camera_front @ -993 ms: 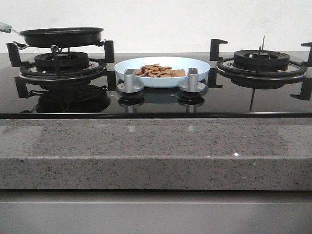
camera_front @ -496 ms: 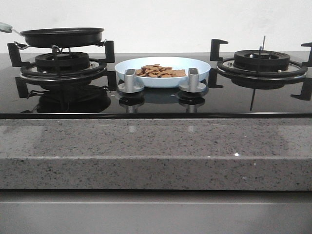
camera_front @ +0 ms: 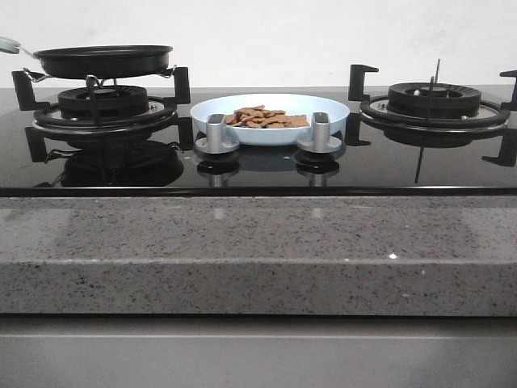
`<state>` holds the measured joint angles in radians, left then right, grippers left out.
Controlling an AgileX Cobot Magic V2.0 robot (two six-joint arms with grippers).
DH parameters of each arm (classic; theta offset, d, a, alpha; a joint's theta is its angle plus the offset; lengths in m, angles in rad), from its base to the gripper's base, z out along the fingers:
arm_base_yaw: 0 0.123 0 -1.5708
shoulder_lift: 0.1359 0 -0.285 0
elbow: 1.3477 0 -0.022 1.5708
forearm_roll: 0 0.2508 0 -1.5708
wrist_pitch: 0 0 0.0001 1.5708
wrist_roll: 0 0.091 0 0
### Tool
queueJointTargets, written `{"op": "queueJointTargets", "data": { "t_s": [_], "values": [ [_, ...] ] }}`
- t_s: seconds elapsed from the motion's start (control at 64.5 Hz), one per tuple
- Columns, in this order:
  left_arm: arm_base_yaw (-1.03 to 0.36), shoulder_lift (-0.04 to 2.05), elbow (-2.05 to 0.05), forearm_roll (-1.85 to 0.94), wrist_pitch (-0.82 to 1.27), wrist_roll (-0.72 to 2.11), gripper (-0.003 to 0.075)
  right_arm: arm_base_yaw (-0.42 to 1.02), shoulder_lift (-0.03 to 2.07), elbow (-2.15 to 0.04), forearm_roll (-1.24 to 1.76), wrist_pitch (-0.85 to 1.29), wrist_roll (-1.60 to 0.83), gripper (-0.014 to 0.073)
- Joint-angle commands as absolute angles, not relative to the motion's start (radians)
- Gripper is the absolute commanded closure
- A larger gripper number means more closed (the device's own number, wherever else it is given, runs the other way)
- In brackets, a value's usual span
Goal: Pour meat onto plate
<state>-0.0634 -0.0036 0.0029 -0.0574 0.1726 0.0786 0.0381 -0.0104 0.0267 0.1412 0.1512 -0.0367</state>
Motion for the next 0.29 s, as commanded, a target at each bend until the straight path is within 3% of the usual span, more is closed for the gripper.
{"op": "queueJointTargets", "data": {
  "t_s": [0.0,0.279],
  "values": [
    [-0.063,-0.019,0.010,-0.063,0.092,0.070,0.0741,0.031,-0.027,0.021,0.130,0.068,-0.040,0.0653],
    [-0.063,-0.019,0.010,-0.063,0.092,0.070,0.0741,0.031,-0.027,0.021,0.130,0.068,-0.040,0.0653]
  ]
}}
